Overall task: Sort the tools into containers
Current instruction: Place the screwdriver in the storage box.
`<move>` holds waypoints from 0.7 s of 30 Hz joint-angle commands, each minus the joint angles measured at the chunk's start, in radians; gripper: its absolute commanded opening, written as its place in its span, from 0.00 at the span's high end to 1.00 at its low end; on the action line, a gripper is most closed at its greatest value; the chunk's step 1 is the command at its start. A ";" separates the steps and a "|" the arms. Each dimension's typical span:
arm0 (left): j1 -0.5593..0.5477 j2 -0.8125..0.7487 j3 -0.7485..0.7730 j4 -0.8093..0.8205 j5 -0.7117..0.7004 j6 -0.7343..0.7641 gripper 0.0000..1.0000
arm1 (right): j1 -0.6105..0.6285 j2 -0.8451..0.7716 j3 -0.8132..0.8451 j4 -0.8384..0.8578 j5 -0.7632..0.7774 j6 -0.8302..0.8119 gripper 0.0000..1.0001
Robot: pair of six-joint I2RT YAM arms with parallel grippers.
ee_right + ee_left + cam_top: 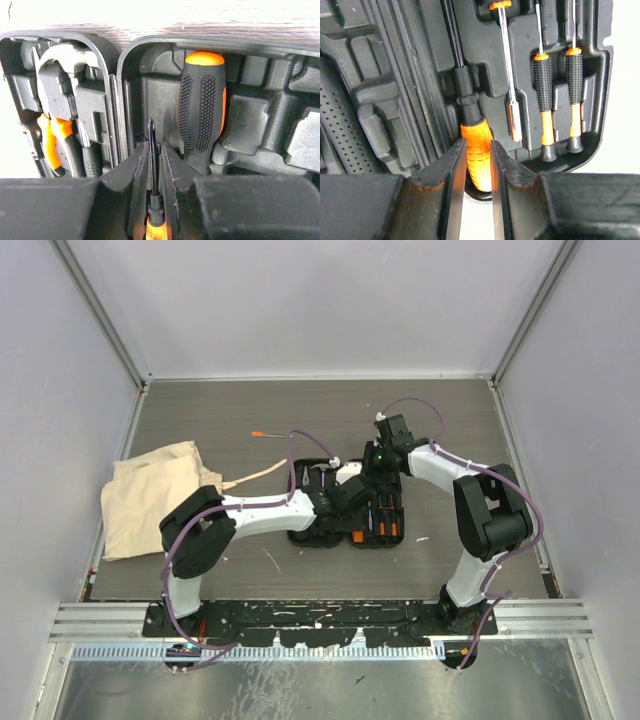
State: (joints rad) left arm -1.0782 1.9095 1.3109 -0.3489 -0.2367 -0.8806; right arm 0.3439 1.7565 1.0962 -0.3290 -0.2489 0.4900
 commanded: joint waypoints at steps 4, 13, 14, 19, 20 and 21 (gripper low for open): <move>-0.019 -0.009 0.023 -0.040 -0.014 -0.006 0.74 | -0.005 -0.005 0.036 0.019 -0.003 -0.019 0.77; -0.019 -0.002 -0.050 -0.032 -0.013 -0.040 0.82 | -0.006 0.012 0.034 0.002 0.005 -0.025 0.83; -0.019 -0.003 -0.061 -0.022 -0.008 -0.044 0.82 | -0.005 0.012 0.032 0.001 0.005 -0.026 0.83; -0.020 0.005 -0.105 0.016 0.023 -0.060 0.82 | -0.005 0.011 0.020 0.004 0.005 -0.028 0.84; -0.019 0.006 -0.112 0.023 0.026 -0.065 0.82 | -0.004 0.013 0.018 0.006 0.005 -0.027 0.84; -0.019 0.009 -0.118 0.025 0.029 -0.065 0.82 | -0.005 0.014 0.016 0.007 0.004 -0.027 0.85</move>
State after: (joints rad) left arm -1.0855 1.8885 1.2552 -0.2951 -0.2470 -0.9283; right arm 0.3428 1.7702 1.0962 -0.3298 -0.2485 0.4759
